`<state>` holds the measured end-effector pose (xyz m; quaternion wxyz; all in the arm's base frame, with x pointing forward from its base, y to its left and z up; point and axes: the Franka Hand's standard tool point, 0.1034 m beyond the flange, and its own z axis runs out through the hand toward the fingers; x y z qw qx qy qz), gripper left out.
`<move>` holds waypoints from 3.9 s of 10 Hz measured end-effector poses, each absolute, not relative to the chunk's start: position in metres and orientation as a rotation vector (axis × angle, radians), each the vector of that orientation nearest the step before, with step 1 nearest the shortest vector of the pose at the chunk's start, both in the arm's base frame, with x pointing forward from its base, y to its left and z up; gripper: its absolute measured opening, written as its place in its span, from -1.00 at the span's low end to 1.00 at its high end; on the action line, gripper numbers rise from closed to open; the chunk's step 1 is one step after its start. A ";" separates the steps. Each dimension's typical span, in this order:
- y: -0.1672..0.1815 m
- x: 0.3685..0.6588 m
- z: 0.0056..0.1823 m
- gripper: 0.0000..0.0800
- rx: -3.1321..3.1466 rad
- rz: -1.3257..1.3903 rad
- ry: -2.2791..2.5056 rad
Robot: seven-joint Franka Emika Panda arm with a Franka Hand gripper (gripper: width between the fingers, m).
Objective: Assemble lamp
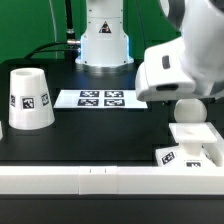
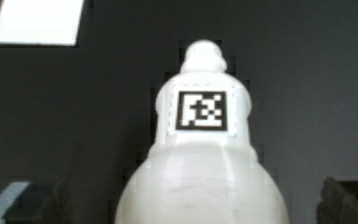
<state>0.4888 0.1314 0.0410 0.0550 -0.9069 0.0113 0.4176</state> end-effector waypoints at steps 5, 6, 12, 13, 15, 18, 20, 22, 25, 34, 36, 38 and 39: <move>0.130 0.479 0.030 0.75 -2.625 1.522 0.006; 0.130 0.479 0.030 0.75 -2.625 1.522 0.006; 0.130 0.479 0.030 0.75 -2.625 1.522 0.006; 0.130 0.479 0.030 0.43 -2.625 1.522 0.006; 0.131 0.479 0.031 0.38 -2.626 1.524 0.003; 0.132 0.478 0.031 0.38 -2.626 1.525 -0.002; 0.130 0.480 0.032 0.38 -2.623 1.518 -0.007; 0.124 0.484 0.045 0.34 -2.608 1.516 -0.027; 0.114 0.495 0.090 0.32 -2.605 1.487 -0.040; 0.109 0.501 0.081 0.74 -2.735 1.206 -0.022; 0.106 0.495 0.076 0.75 -2.734 1.194 -0.039; 0.106 0.495 0.075 0.75 -2.733 1.196 -0.039; 0.102 0.494 0.074 0.75 -2.737 1.204 0.007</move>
Offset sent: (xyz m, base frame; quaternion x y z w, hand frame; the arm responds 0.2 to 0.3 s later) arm 0.0009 0.0022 -0.0065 -0.0071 -0.1313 0.0013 0.9913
